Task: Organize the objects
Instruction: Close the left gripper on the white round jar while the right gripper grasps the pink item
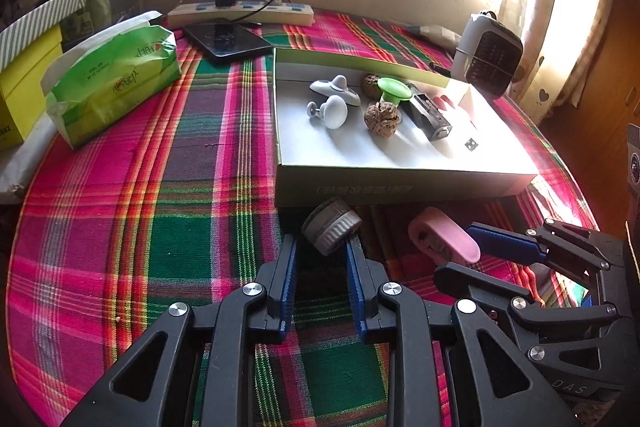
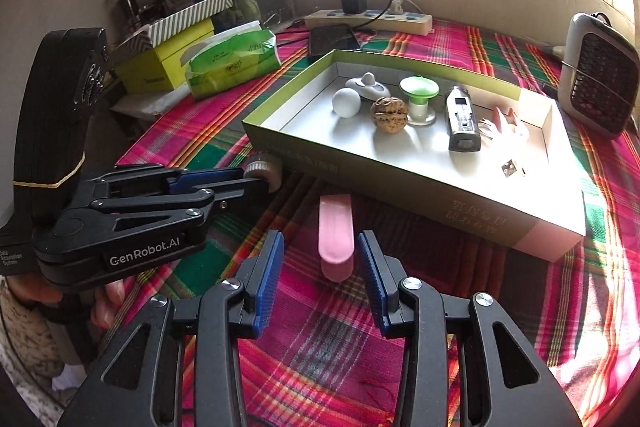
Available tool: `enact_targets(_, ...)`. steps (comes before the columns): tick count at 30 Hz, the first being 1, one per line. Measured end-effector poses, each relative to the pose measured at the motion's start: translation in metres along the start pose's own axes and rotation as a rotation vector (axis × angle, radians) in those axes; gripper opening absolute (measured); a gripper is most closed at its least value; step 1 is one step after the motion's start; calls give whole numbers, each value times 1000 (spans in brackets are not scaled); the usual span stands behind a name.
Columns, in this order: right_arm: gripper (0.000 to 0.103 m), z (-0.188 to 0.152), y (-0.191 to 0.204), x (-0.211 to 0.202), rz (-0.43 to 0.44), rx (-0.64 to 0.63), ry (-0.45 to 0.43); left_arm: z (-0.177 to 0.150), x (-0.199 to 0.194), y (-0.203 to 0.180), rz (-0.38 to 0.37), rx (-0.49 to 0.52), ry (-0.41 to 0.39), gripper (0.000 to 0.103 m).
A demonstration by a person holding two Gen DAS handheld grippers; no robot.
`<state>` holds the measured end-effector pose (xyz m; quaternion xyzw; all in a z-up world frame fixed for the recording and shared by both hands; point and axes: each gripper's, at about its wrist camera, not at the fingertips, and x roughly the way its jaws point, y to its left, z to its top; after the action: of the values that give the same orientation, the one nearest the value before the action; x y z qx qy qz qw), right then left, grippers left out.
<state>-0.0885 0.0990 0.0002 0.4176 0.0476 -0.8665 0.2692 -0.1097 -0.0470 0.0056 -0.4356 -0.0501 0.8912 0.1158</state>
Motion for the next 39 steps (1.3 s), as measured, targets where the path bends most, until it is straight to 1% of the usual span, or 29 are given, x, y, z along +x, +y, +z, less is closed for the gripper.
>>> enact_targets(4, 40, 2, 2, 7, -12, -7, 14, 1, 0, 2, -13, 5, 0, 23)
enact_targets(7, 40, 3, 5, 11, -20, -18, 22, 1, 1, 2, -33, 6, 1, 28)
enact_targets(10, 40, 4, 8, 14, -34, -35, 27, 3, 3, -1, -31, 26, 4, 32)
enact_targets(14, 40, 6, 10, 16, -66, -48, 30, 6, 6, -5, -15, 48, 5, 32)
enact_targets(20, 40, 6, 7, 16, -82, -37, 28, 11, 9, -7, -7, 59, 5, 32)
enact_targets(26, 40, 6, 6, 16, -77, -32, 27, 11, 10, -7, -6, 53, 4, 32)
enact_targets(28, 39, 7, 5, 16, -81, -30, 26, 11, 10, -8, 2, 54, 1, 31)
enact_targets(30, 34, 7, 4, 16, -86, -27, 25, 11, 10, -8, 12, 56, 0, 30)
enact_targets(31, 33, 7, 3, 15, -83, -22, 24, 11, 10, -8, 15, 57, 0, 29)
enact_targets(34, 31, 7, 1, 15, -80, -12, 22, 12, 10, -8, 18, 53, 1, 29)
enact_targets(39, 23, 7, 1, 15, -80, -11, 21, 12, 10, -8, 19, 47, 2, 29)
